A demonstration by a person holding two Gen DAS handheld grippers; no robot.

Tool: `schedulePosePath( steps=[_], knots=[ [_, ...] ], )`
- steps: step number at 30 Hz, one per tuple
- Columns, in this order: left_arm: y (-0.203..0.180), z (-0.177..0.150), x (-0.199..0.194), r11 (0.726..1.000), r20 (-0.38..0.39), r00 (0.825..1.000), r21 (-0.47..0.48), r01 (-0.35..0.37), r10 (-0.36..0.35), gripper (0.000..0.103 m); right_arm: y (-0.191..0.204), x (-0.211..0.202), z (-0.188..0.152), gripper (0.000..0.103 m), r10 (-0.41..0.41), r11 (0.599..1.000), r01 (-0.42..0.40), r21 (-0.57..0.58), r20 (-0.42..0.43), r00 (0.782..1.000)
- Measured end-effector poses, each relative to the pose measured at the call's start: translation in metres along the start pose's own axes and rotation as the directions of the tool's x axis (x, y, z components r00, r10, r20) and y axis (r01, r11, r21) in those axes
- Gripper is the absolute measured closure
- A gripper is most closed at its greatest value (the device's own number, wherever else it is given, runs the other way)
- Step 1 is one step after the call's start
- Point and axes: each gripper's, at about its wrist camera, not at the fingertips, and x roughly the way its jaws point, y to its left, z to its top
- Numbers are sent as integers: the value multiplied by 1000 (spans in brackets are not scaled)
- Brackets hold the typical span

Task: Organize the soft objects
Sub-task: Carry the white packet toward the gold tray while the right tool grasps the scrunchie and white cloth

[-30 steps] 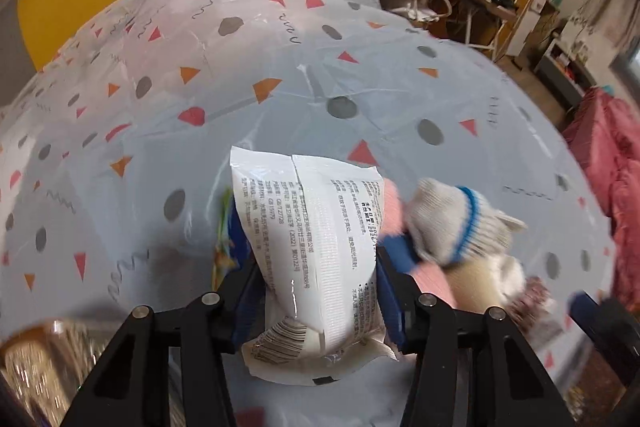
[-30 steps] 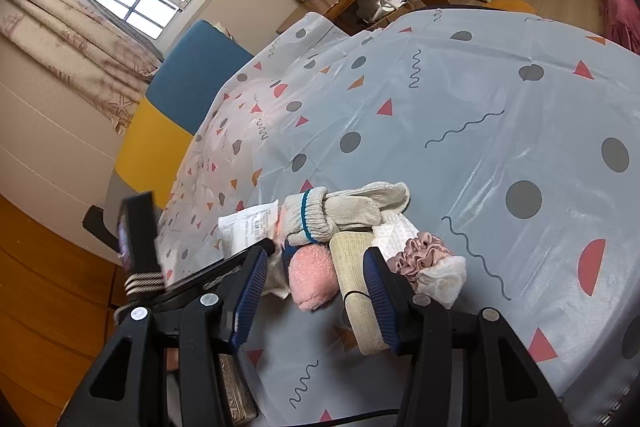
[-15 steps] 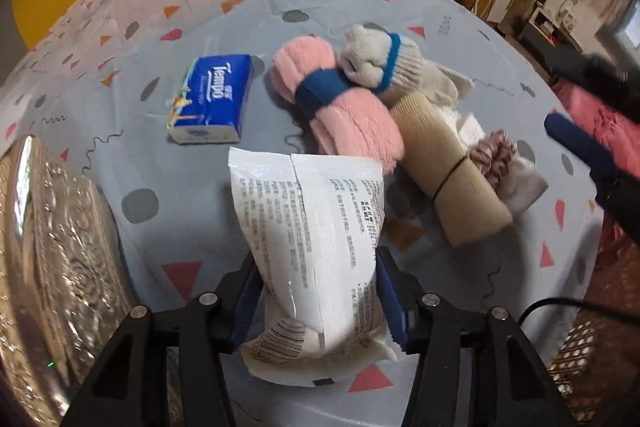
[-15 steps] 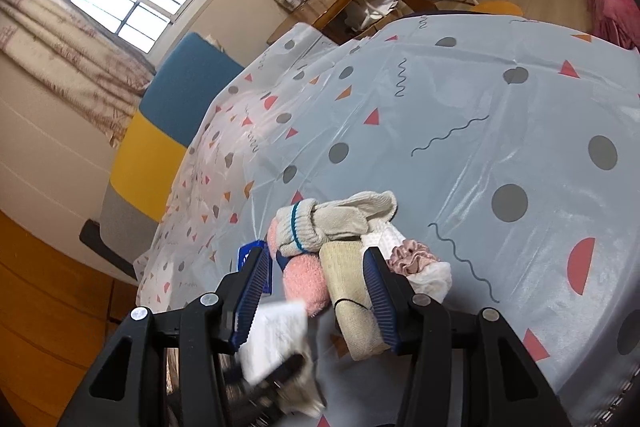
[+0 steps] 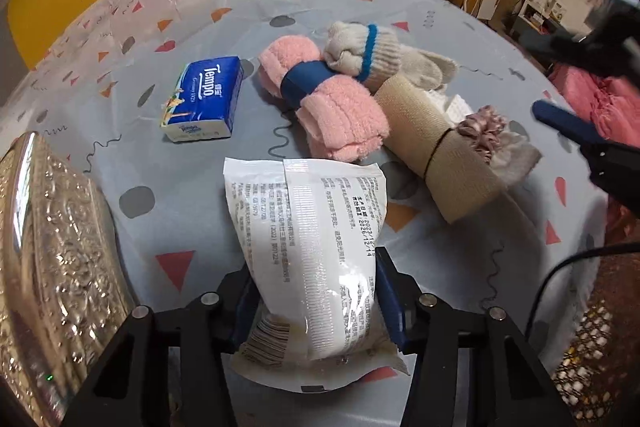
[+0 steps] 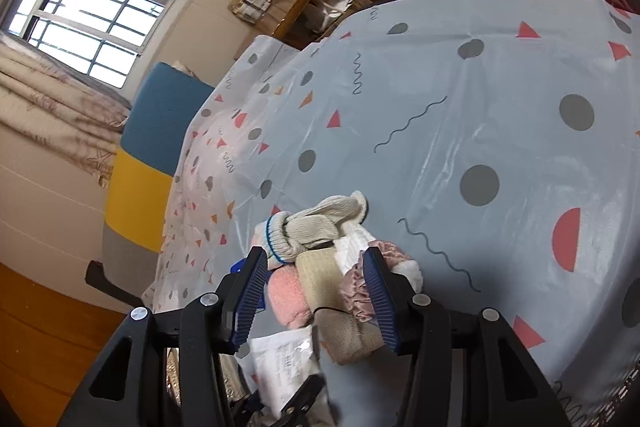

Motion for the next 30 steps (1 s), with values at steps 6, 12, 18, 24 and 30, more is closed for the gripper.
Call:
schedulePosePath(
  steps=[6,12,18,24,30],
  knots=[
    [4,3,-27,999,46,998,-15,43,-42,50,6,25,4,53,-178,982,170,-87,-87,980],
    [11,9,-44,998,76,996,-39,58,-55,50,13,62,10,53,-364,910,309,-275,-179,914],
    [51,35,-81,984,147,987,-154,91,-69,50,15,77,2,53,-431,864,340,-371,-197,880],
    [118,62,-138,962,276,961,-269,48,29,50,19,83,-6,53,-464,836,349,-423,-208,861],
    [199,45,-180,910,311,936,-413,-24,166,50,19,83,-4,53,-468,835,351,-424,-210,858]
  ],
)
